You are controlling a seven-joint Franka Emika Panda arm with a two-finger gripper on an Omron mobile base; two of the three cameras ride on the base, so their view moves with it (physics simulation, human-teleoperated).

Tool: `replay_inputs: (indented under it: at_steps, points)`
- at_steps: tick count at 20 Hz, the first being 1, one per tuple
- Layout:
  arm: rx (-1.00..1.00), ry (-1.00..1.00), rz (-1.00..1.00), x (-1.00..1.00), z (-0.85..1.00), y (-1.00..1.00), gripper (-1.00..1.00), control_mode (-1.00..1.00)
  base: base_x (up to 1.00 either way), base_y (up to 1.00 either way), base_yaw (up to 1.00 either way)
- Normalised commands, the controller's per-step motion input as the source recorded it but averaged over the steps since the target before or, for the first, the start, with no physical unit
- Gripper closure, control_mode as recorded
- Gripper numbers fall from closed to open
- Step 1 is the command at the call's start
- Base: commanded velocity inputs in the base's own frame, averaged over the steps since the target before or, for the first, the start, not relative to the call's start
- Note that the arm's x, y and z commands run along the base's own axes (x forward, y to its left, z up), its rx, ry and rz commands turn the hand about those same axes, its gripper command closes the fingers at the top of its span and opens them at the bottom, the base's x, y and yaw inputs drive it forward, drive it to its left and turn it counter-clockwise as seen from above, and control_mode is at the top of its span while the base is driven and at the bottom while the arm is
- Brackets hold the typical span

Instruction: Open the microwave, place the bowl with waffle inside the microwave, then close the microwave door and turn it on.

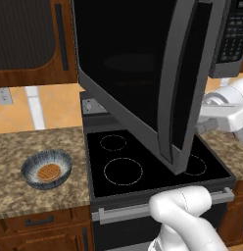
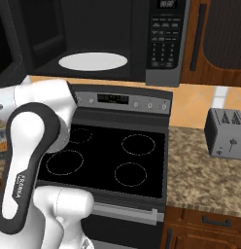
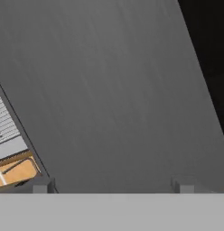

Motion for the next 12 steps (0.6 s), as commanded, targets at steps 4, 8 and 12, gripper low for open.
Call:
replay_inputs:
  at_steps: [4,8,12]
  points:
    - [0.0,0.0,0.01,-0.18,0.0,0.36,-1.0,-1.0,0.0,0.0,0.0]
    - [0.0,0.0,0.0,-0.02,0.0,0.3,-1.0,-1.0,0.0,0.0,0.0]
    - [0.0,0.0,0.0,0.0,0.0,0.36,-1.0,-1.0,0.0,0.0,0.0]
